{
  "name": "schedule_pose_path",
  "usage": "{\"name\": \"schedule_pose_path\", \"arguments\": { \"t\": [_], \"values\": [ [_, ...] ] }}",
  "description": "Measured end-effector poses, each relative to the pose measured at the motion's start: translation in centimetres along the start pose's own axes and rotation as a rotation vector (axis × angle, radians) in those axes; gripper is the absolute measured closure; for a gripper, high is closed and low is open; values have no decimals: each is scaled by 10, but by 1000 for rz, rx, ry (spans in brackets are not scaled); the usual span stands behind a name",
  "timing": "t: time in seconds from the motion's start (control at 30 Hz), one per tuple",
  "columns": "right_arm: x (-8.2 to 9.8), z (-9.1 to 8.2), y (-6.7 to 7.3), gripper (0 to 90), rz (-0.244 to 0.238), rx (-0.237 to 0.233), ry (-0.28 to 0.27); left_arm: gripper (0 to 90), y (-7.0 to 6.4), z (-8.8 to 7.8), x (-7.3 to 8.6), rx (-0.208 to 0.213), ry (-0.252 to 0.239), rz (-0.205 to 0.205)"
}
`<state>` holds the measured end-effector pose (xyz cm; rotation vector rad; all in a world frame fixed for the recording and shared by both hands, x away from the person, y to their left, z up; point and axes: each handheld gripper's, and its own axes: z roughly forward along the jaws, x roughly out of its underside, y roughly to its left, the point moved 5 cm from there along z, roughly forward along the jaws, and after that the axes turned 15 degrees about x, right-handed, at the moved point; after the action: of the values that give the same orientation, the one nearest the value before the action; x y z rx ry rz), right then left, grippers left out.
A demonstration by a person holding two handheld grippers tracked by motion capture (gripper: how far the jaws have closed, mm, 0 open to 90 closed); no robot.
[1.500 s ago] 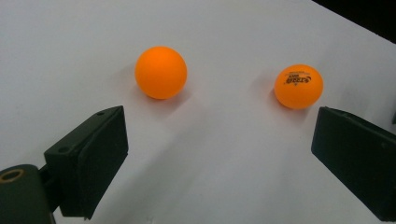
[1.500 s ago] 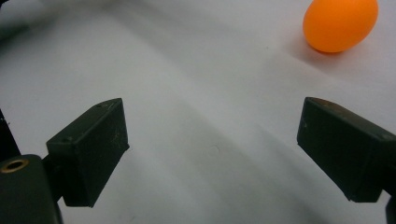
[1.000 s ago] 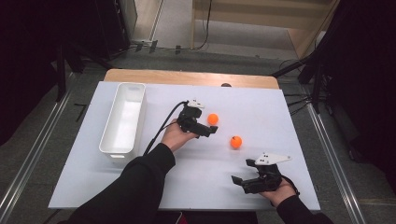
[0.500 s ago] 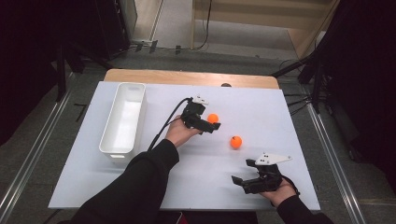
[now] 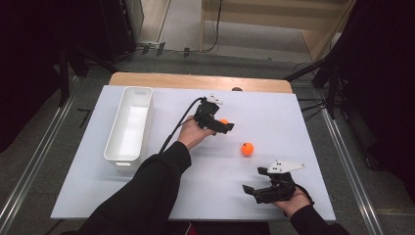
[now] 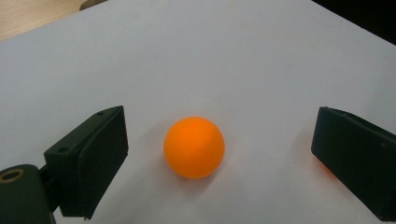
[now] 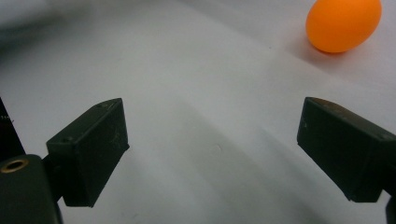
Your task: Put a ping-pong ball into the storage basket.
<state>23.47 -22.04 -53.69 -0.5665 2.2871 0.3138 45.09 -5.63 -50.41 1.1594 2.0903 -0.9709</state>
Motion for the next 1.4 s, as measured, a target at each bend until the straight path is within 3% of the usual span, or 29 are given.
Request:
{"name": "schedule_pose_path", "arguments": {
  "t": [0.17,0.5,1.4],
  "values": [
    [0,0,0,73,-4,-1,-5,42,3,5,-3,-14,13,4],
    [0,0,0,73,-2,-4,-3,42,6,11,-6,-20,-12,-8],
    [0,0,2,73,-9,-15,-5,42,17,27,15,-50,27,-18]
  ]
}}
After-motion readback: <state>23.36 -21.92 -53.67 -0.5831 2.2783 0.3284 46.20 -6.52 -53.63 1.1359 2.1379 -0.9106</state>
